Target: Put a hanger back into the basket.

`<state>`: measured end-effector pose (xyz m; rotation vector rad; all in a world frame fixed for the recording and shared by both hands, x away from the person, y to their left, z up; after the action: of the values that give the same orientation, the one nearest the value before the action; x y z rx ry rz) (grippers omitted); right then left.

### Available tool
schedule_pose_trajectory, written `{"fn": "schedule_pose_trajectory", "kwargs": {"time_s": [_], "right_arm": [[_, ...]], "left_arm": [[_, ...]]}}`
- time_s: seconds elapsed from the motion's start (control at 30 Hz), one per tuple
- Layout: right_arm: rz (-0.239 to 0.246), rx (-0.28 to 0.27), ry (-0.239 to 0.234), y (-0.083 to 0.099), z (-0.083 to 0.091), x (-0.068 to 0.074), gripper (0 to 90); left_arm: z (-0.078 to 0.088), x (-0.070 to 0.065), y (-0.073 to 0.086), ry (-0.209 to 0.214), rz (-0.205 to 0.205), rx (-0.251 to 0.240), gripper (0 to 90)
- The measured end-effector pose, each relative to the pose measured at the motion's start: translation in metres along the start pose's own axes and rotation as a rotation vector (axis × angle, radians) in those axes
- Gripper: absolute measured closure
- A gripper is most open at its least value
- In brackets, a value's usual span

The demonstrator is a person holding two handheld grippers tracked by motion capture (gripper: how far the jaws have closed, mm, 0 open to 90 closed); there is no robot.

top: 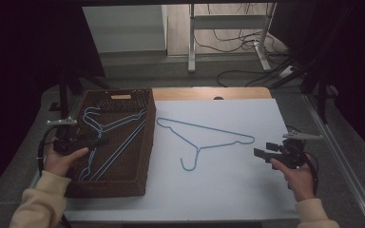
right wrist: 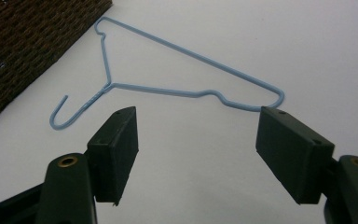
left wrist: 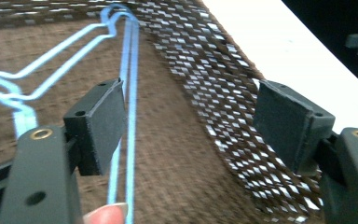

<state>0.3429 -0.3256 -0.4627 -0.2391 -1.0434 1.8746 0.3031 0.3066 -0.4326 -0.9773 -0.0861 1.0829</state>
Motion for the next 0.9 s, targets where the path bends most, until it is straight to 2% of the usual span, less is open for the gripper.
{"fn": "schedule_pose_trajectory", "kwargs": {"time_s": [0.2, 0.23, 0.33, 0.57, 0.73, 0.9], "right_arm": [[0.012, 0.012, -0.001, 0.001, -0.001, 0.002, 29.2], [0.017, 0.014, -0.003, 0.001, -0.001, 0.003, 28.9], [0.024, 0.018, -0.005, 0.001, -0.001, 0.004, 28.7], [0.045, 0.039, -0.01, 0.003, -0.004, 0.007, 28.3], [0.062, 0.054, -0.006, 0.004, -0.006, 0.009, 28.1], [0.073, 0.07, -0.009, 0.006, -0.009, 0.011, 28.0]], "left_arm": [[-0.016, -0.032, -0.003, 0.054, -0.07, 0.013, 24.6], [-0.021, -0.041, -0.004, 0.069, -0.089, 0.016, 24.6], [-0.026, -0.05, -0.005, 0.085, -0.102, 0.021, 24.9], [-0.051, -0.076, -0.006, 0.128, -0.15, 0.054, 25.3], [-0.055, -0.083, -0.003, 0.158, -0.151, 0.053, 25.7], [-0.059, -0.087, 0.001, 0.157, -0.159, 0.062, 25.8]]}}
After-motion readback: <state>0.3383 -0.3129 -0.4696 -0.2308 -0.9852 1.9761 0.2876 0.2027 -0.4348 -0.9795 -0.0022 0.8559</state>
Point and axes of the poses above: each handheld gripper's, and its own axes: z roughly backward along the jaws, y roughly out of its underside, x roughly to its left, the point moved 1 cm from there along -z, roughly forward along the jaws, and after that the axes turned 2 degrees about x, right-handed, at the moved point
